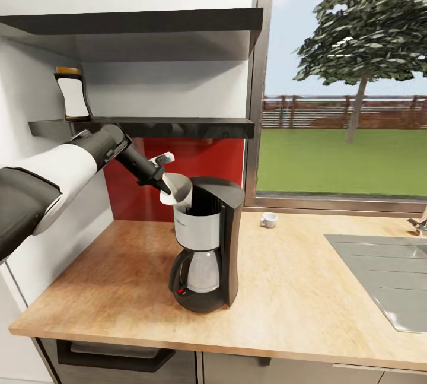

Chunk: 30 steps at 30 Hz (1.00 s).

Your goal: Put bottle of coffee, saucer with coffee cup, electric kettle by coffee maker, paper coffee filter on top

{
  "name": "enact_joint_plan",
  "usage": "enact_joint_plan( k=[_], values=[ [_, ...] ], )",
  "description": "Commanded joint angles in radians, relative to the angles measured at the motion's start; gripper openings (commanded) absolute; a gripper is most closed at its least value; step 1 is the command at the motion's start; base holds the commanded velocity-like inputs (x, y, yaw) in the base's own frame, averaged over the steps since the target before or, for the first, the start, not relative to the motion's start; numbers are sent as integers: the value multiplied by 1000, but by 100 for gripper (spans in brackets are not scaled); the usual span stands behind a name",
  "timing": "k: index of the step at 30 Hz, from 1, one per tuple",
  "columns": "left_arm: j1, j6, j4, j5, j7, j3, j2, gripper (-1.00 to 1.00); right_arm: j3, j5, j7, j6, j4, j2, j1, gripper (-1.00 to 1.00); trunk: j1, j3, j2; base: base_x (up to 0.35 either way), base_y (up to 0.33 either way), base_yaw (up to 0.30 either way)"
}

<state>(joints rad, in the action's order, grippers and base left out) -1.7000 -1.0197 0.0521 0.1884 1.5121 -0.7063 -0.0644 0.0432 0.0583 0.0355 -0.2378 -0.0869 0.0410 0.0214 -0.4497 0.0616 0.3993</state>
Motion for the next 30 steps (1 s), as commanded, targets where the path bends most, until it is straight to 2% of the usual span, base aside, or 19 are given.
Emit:
enact_joint_plan(
  k=[1, 7, 13, 30],
  values=[
    [3, -6, 2, 12, 7, -4, 0, -100, 4, 6, 3, -3, 1, 0, 1, 100, 0, 0, 1, 0, 0, 0],
    [8, -6, 4, 13, 7, -4, 4, -100, 4, 6, 4, -3, 1, 0, 1, 100, 0, 0, 1, 17, 0, 0],
    [8, -8, 6, 13, 7, -4, 4, -100, 4, 6, 4, -3, 1, 0, 0, 100, 0, 0, 1, 178, 52, 0],
    [10, -7, 6, 12, 7, -1, 14, -100, 4, 6, 4, -3, 1, 0, 0, 100, 0, 0, 1, 21, 2, 0]
  ],
)
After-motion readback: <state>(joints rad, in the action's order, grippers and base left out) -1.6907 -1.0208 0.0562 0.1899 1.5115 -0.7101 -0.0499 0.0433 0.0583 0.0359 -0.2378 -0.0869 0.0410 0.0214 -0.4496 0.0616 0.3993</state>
